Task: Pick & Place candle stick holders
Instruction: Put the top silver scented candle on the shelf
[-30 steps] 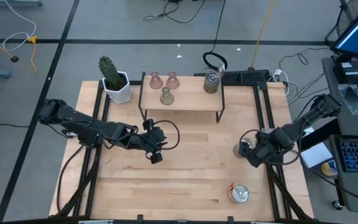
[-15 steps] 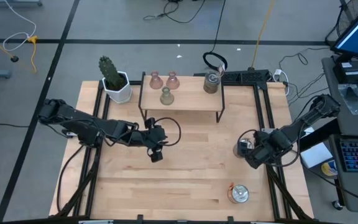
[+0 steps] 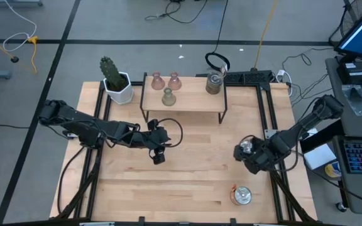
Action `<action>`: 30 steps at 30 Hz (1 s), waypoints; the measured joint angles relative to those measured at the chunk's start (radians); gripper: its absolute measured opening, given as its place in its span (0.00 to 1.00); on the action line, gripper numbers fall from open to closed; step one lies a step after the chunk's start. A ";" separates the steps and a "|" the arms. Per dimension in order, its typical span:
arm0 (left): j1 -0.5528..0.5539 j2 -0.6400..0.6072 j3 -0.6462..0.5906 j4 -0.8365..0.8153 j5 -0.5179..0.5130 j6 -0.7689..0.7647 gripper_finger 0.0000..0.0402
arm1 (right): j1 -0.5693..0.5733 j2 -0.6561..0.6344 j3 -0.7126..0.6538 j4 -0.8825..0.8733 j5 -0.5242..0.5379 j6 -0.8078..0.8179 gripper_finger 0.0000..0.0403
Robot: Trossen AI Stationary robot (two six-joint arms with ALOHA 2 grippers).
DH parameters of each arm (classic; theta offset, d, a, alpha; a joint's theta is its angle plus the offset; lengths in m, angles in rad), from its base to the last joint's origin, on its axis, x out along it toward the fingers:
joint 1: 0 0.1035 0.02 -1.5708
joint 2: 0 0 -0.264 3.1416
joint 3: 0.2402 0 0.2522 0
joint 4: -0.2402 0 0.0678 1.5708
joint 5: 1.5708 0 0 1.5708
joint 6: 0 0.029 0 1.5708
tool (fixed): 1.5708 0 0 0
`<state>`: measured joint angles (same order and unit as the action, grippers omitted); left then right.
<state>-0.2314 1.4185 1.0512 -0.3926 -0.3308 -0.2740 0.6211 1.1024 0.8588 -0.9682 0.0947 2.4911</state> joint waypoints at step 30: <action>0.035 0.000 0.000 -0.008 0.019 -0.016 0.26 | -0.047 0.011 0.080 -0.443 -0.121 0.191 0.97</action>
<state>-0.1967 1.4185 1.0512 -0.4004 -0.3115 -0.2905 0.5738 1.1138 0.9385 -1.4113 -0.0262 2.6820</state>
